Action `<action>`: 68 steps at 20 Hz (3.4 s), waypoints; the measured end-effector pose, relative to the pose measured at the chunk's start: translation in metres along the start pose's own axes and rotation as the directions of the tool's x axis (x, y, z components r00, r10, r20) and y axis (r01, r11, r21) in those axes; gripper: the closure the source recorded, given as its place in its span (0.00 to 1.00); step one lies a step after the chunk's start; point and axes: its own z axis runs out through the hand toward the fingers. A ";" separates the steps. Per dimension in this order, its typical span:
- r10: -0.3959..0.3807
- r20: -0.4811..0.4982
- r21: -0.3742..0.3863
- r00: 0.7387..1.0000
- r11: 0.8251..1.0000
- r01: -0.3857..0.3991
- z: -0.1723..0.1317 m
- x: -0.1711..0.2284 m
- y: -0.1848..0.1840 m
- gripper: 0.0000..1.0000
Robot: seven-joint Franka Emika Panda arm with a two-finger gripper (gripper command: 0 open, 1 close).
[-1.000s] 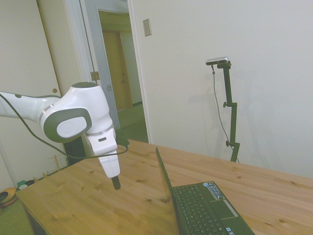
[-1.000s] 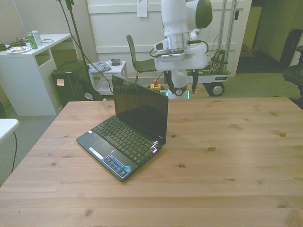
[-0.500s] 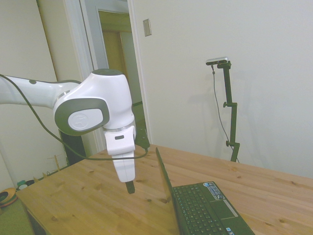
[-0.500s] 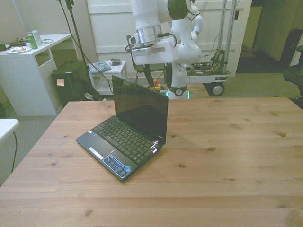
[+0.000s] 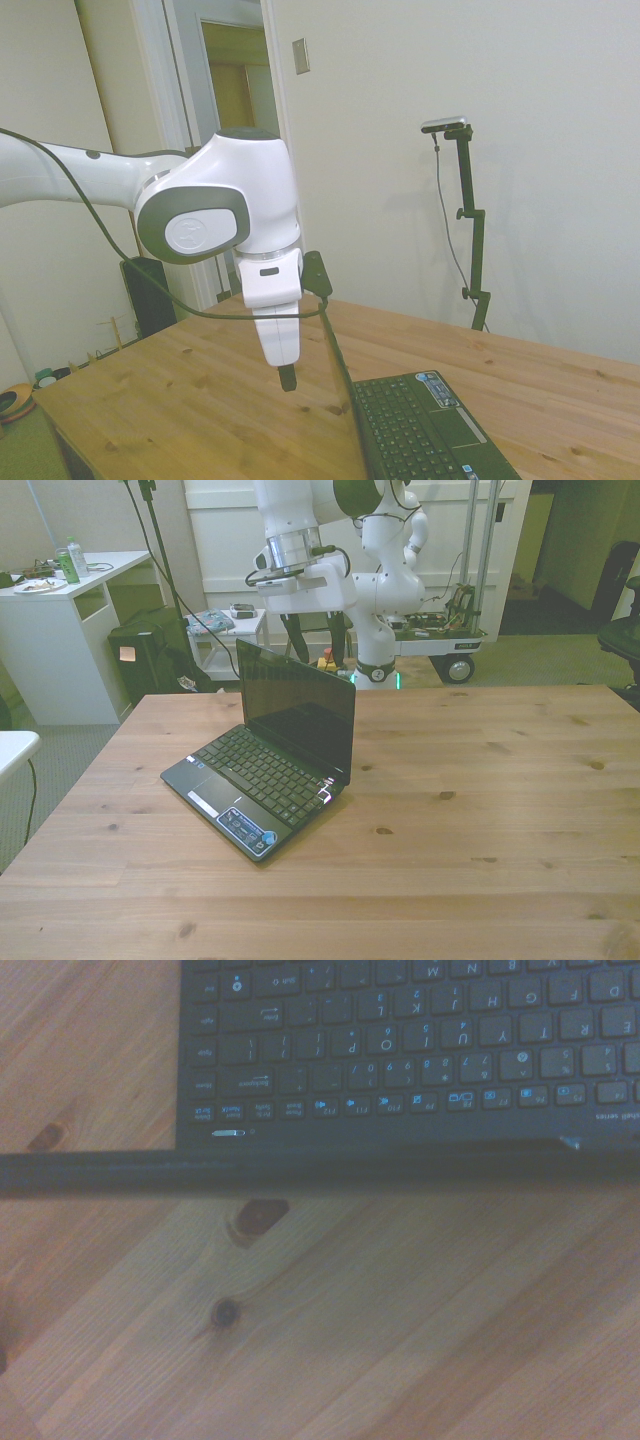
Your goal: Close the laptop
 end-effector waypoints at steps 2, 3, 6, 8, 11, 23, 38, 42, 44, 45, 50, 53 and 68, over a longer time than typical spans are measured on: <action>0.004 -0.001 -0.001 1.000 1.000 -0.004 0.000 0.003 -0.002 1.00; 0.005 -0.002 -0.001 1.000 1.000 -0.005 0.000 0.004 -0.003 1.00; 0.006 -0.002 -0.003 1.000 1.000 -0.006 0.001 0.005 -0.005 1.00; 0.007 -0.002 -0.003 1.000 1.000 -0.007 -0.001 0.006 -0.006 1.00; 0.013 0.001 -0.004 1.000 1.000 -0.013 -0.007 0.009 -0.006 1.00; 0.087 0.012 0.000 0.996 0.996 -0.087 -0.032 0.063 -0.005 1.00; 0.176 0.083 -0.012 0.981 0.984 -0.176 -0.043 0.155 -0.008 1.00; 0.197 0.089 -0.026 0.976 0.980 -0.195 -0.036 0.179 -0.015 1.00; 0.207 0.095 -0.034 0.974 0.978 -0.205 -0.032 0.190 -0.017 1.00; 0.213 0.097 -0.037 0.972 0.977 -0.210 -0.030 0.195 -0.019 1.00; 0.240 0.106 -0.048 0.965 0.971 -0.236 -0.023 0.218 -0.027 1.00; 0.254 0.108 -0.054 0.961 0.967 -0.249 -0.020 0.231 -0.031 1.00; 0.205 0.087 -0.110 0.975 0.975 -0.195 0.055 0.241 -0.106 1.00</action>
